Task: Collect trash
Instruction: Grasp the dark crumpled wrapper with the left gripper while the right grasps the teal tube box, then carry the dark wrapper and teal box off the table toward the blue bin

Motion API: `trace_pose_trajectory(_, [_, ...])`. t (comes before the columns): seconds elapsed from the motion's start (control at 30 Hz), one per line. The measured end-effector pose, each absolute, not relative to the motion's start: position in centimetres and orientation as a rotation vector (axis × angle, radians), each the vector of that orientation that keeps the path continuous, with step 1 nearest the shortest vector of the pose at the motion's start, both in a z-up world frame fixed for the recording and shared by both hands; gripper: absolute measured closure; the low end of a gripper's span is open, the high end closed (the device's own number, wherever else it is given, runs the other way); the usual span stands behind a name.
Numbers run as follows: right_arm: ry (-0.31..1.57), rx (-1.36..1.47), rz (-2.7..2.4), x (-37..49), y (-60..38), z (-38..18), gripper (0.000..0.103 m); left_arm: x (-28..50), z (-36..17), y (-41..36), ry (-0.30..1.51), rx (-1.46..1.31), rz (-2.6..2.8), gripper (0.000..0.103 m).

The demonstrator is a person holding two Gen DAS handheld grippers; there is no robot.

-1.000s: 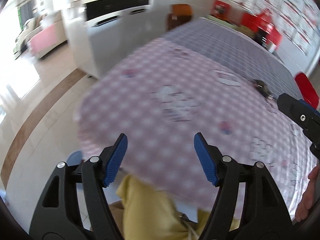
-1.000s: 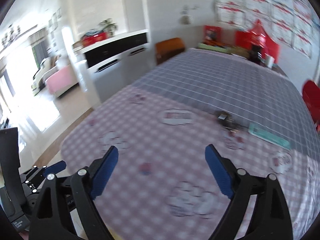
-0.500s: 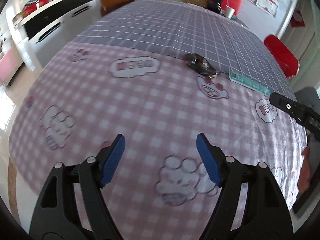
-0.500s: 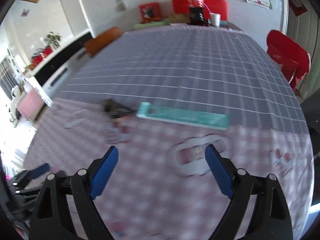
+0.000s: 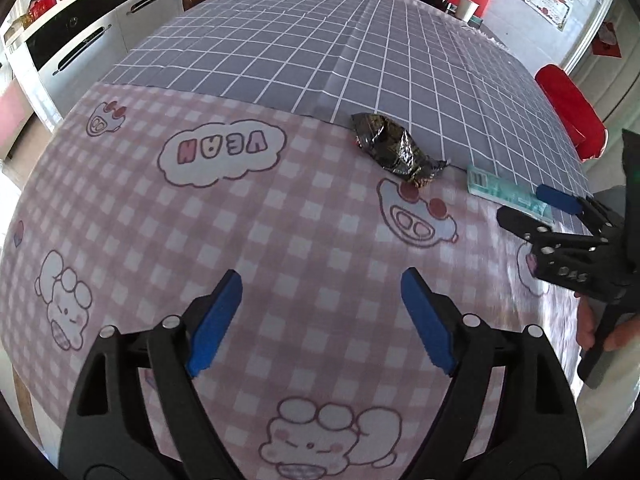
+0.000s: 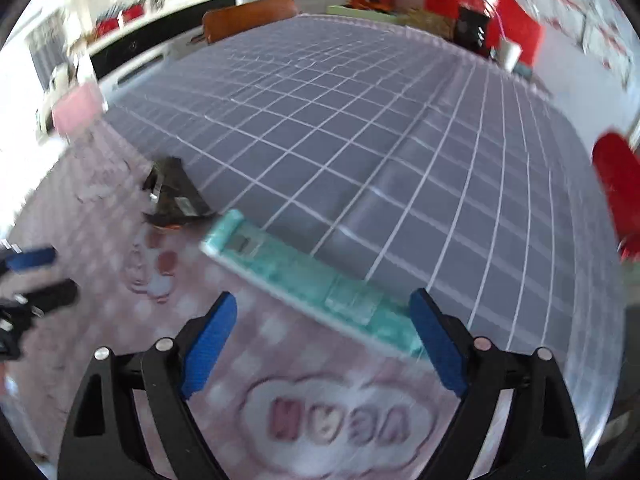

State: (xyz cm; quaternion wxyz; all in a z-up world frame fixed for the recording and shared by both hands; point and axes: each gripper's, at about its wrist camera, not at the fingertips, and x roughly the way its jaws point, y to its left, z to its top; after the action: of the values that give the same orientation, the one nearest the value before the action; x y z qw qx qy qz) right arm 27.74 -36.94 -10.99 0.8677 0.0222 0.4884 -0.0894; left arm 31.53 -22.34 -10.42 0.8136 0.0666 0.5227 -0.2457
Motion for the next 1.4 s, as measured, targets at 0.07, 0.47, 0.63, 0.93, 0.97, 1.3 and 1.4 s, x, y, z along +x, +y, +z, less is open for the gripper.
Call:
trace_pose_trajectory(0.07, [0.995, 0.107, -0.151, 27.8, -37.9, -10.7, 0.042, 32.1, -10.5, -22.9, 1.134, 0.128, -0.522, 0.017])
trace_pose_trajectory(0.47, [0.895, 0.406, -0.195, 25.6, -41.0, -8.7, 0.096, 36.4, -9.8, -30.4, 1.142, 0.098, -0.539, 0.016])
trace_pose_trajectory(0.63, [0.843, 0.443, -0.227, 23.9, -41.6, -7.3, 0.096, 37.7, -10.9, -32.9, 1.057, 0.240, -0.419, 0.069])
trace_pose_trajectory(0.93, [0.763, 0.443, -0.223, 21.7, -39.9, -4.5, 0.096, 36.9, -9.7, -28.8, 1.030, 0.252, -0.427, 0.073])
trace_pose_trajectory(0.97, [0.758, 0.443, -0.211, 21.6, -39.6, -4.2, 0.096, 36.6, -9.5, -28.0, 1.031, 0.243, -0.427, 0.073])
trace_pose_trajectory(1.3, [0.666, 0.378, -0.125, 22.1, -30.4, -1.0, 0.096, 34.3, -6.8, -19.2, 0.935, 0.228, -0.349, 0.073])
trace_pose_trajectory(1.4, [0.623, 0.337, -0.114, 22.6, -26.7, -0.3, 0.096, 33.8, -6.1, -15.9, 0.918, 0.214, -0.321, 0.073])
